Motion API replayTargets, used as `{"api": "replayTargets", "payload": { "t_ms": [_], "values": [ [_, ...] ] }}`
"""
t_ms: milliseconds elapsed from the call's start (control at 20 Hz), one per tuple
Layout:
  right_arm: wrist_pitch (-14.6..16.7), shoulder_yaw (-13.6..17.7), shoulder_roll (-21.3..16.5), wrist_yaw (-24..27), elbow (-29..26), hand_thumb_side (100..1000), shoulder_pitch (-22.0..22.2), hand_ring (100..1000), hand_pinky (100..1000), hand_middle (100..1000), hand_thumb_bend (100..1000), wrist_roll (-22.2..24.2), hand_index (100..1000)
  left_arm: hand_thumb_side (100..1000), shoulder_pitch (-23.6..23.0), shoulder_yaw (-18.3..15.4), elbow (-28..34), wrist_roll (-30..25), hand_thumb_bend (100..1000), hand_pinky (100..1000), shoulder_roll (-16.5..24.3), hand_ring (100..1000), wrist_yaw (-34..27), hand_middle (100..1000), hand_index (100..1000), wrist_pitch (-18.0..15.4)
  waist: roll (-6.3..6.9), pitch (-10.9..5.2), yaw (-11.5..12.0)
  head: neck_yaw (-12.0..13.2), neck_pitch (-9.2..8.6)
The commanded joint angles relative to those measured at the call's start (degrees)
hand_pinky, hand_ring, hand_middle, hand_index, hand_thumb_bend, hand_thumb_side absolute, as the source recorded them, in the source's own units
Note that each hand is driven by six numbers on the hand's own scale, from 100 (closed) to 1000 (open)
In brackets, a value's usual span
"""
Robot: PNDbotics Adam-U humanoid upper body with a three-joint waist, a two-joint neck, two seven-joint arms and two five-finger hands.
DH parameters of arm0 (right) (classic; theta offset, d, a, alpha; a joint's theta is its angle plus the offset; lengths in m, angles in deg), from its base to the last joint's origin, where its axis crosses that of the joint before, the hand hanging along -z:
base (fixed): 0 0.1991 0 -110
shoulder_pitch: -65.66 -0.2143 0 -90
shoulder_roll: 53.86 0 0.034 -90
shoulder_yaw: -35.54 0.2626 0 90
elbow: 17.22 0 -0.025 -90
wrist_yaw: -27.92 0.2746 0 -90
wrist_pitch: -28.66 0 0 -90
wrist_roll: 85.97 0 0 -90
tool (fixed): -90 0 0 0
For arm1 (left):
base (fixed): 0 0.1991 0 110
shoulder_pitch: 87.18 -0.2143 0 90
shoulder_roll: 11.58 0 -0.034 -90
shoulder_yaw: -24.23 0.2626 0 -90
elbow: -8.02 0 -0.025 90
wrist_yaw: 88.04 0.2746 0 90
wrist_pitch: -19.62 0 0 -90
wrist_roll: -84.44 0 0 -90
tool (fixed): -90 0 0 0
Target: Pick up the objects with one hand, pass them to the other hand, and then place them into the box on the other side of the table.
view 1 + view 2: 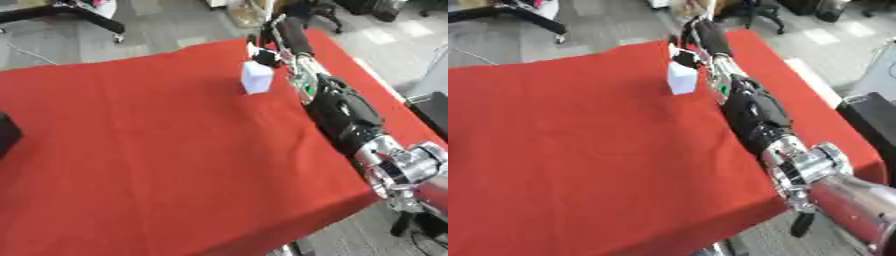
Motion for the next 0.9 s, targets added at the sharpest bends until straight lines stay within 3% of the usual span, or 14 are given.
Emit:
{"api": "replayTargets", "payload": {
  "t_ms": [50,100,200,450,900],
  "values": [
    [0.18,-0.59,-0.77,-2.44,-0.08,904,-1.06,579,852,713,100,3.76,799,875,0.31,-0.03,1.17,0.02,567,675,0.31,605,0.22,631,827,0.22,0.06,-0.80,0.02,-0.27,-0.16],
    [0.55,-0.81,-0.65,-3.66,0.96,1000,-1.18,793,927,871,100,5.90,906,875,0.29,0.00,1.17,-0.02,563,676,0.31,606,0.19,632,828,0.20,0.05,-0.83,0.03,-0.43,-0.16],
    [1.11,-0.76,-0.34,-6.51,3.03,1000,-1.63,868,973,932,100,9.79,942,878,0.26,0.04,1.17,-0.14,557,676,0.27,607,0.08,633,829,0.16,0.07,-0.87,0.02,-0.73,-0.16],
    [-0.74,0.57,0.97,-13.33,8.35,1000,-2.95,911,984,962,100,13.95,962,880,0.26,0.09,1.17,-0.48,550,678,0.20,609,-0.20,635,830,-0.04,0.23,-0.86,0.05,-1.69,-0.16],
    [-8.04,2.04,1.61,-23.87,15.54,1000,-3.78,953,935,986,100,9.64,977,888,0.23,0.06,1.17,-0.76,537,678,0.10,614,-0.47,637,828,-0.20,0.28,-0.76,0.31,-3.11,-0.16]
  ]
}}
